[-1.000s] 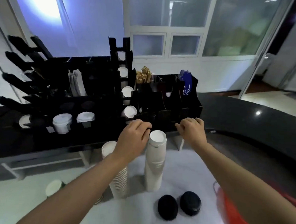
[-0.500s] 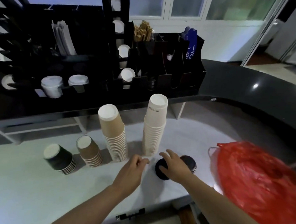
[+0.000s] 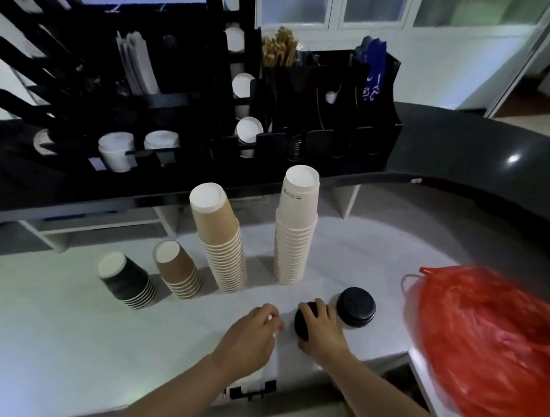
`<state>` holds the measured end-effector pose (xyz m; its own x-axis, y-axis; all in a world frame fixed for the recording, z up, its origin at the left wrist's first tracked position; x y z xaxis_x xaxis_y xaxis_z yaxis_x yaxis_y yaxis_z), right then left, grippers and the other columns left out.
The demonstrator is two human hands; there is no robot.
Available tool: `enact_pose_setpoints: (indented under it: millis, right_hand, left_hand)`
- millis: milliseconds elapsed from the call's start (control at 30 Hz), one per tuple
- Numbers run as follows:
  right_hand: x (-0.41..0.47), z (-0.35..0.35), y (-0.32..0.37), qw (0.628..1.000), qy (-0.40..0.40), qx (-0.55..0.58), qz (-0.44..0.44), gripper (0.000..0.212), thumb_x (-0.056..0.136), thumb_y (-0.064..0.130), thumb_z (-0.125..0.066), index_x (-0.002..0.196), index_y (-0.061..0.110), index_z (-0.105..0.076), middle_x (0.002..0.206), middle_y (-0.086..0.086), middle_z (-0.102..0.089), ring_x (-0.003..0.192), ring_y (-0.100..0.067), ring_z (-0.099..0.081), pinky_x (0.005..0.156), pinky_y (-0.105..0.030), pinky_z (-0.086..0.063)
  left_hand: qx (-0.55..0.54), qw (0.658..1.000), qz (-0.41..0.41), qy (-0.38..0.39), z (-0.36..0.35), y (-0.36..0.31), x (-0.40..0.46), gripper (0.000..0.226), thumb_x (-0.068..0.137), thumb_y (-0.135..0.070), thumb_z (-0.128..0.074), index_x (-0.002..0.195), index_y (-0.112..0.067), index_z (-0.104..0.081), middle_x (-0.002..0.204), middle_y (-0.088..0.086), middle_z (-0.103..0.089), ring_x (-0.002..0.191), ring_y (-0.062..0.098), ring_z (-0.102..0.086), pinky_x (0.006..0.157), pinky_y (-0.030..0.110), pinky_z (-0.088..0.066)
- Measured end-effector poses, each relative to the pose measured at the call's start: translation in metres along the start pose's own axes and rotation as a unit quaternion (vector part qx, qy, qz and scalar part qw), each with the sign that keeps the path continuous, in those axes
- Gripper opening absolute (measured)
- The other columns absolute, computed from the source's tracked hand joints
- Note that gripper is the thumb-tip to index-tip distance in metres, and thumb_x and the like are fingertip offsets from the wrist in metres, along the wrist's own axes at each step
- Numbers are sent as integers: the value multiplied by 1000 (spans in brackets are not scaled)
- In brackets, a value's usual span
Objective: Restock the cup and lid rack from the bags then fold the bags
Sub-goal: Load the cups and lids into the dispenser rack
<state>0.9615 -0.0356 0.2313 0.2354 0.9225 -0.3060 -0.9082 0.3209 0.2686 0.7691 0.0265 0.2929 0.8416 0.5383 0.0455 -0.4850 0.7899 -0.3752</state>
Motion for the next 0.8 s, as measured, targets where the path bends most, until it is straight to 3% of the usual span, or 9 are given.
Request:
enact_pose_setpoints:
  millis: [233,400,500,667,800]
  right_hand:
    - [-2,80,-4,995,-92,26,0,71,83,36,-67,143,31,-29,152,-2,-21,140,-33,-26,99,-46,-47]
    - [-10,160,-20,985,-167,48,-22,74,82,37,-70,144,34,-29,156,-1,-18,143,-31,-22,105,-45,-46]
    - [-11,205,-25,974,-218,55,-18,71,82,37,-72,141,34,-32,151,0,-24,139,-32,-27,104,-44,-46]
    - [-1,261,-26,960,-272,58,-16,78,81,36,-74,146,31,-32,157,-4,-22,140,-37,-26,109,-47,-40]
    - [22,295,-30,954,-287,82,1,79,82,39,-74,146,33,-28,160,-1,-18,145,-34,-20,111,-47,-38]
  left_hand:
    - [-23,991,-82,-108,49,-32,47,24,87,-9,-56,107,-18,-66,113,-5,-57,90,14,-55,66,22,-45]
    - [3,963,-189,-193,108,-58,76,22,87,-14,-51,101,-19,-68,109,-5,-63,95,11,-57,87,22,-52]
    - [13,945,-225,-237,148,-66,93,16,85,-10,-57,95,-15,-68,106,-2,-65,94,16,-59,87,28,-54]
    - [26,941,-206,-265,206,-70,126,17,82,-1,-64,96,-7,-71,105,3,-66,94,21,-63,76,36,-56]
    - [48,954,-180,-236,240,-62,160,21,91,-8,-57,106,-11,-71,109,-3,-65,102,16,-58,87,33,-52]
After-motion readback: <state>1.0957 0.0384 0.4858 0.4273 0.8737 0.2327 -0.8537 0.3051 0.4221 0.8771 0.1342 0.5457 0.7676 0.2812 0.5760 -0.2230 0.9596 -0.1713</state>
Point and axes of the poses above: each hand's wrist, its own x-axis towards the middle knuckle, its own z-axis out of the back of the hand, y = z × x, the point moved 1 cm from there along x, towards the middle knuckle
